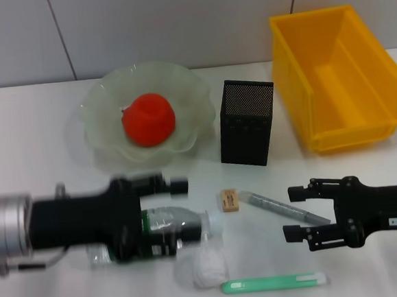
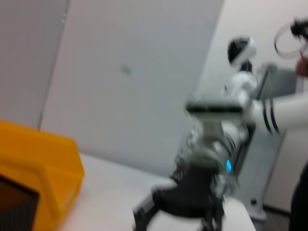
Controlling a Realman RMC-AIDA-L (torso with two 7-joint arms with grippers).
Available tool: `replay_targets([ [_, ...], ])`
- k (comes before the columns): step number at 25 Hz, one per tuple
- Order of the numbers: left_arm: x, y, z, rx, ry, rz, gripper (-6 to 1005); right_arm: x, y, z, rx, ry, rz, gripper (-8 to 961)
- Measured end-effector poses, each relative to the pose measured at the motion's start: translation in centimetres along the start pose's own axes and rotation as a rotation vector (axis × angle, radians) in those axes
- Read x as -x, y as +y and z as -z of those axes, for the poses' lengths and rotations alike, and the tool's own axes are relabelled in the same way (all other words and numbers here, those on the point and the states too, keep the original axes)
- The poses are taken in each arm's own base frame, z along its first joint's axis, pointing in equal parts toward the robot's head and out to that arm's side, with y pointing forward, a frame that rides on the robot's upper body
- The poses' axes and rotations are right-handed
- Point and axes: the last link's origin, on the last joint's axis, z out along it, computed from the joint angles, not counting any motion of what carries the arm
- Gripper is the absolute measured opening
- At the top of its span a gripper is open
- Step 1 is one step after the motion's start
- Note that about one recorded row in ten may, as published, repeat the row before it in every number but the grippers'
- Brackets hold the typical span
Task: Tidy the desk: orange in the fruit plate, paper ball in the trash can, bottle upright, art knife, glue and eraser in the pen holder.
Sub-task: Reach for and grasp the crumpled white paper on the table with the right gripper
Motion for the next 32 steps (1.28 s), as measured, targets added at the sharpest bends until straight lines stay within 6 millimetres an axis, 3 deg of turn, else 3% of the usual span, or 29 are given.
replay_targets([
  [1,0.0,0.0,0.0,0.000,0.000,0.000,810,0.2,-0.1,0.0,0.003,0.002,0.001,797],
  [2,1.9,0.8,0.0,0.019,-0.035,-0.028,810,0.4,-0.2,0.0,0.007,0.004,-0.001,797],
  [4,3.7,1.3,-0.2,0.006,-0.077,-0.052,810,1.5,-0.3,0.1,0.033,0.009,-0.017,797],
  [6,3.7,1.3,-0.2,0.006,-0.077,-0.052,810,2.2,-0.4,0.2,0.046,0.013,-0.027,796],
  [7,4.7,1.6,-0.3,-0.009,-0.089,-0.059,810,3.1,-0.5,0.4,0.056,0.018,-0.032,796],
  [13,5.6,2.0,-0.7,-0.011,-0.068,-0.056,811,10.6,-0.8,1.7,0.088,0.177,-0.062,795],
  [15,5.6,2.1,-0.8,-0.011,-0.065,-0.058,811,12.9,-1.1,1.3,0.093,0.277,-0.074,794],
  [19,5.6,2.0,-1.1,-0.012,-0.063,-0.061,811,15.6,-2.0,-0.2,0.064,0.430,-0.059,793],
  [25,5.6,1.9,-1.0,-0.014,-0.066,-0.056,811,15.9,-1.9,-3.5,0.080,0.577,0.015,792],
  [32,5.5,1.6,0.4,-0.036,-0.091,-0.057,810,12.7,-0.7,-4.8,0.165,0.528,0.037,791],
])
